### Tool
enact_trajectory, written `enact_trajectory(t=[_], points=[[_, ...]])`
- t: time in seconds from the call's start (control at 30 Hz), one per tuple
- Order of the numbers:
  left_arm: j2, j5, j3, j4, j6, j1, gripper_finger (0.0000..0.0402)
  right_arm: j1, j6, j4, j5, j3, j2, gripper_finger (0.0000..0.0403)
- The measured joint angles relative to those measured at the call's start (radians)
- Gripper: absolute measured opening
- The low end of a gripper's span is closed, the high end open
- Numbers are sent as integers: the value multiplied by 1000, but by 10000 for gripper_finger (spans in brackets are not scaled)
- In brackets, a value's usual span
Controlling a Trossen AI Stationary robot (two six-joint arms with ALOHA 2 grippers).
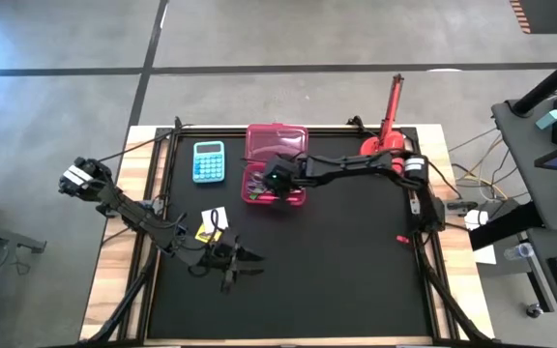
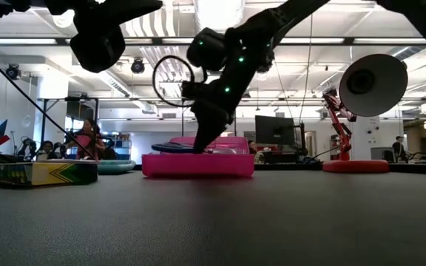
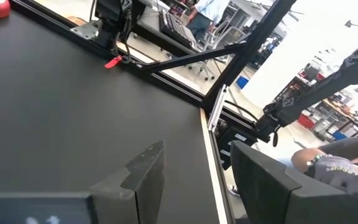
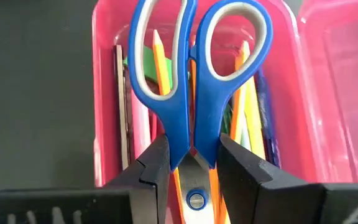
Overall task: Pack school essentials
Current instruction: Put the blue scissors into the pink supply box
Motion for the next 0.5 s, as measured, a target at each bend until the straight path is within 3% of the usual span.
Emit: enact_trajectory(t=[0.5], points=[[0, -76, 0, -2, 0, 12, 164, -7, -47, -39, -51, 104, 107, 105]])
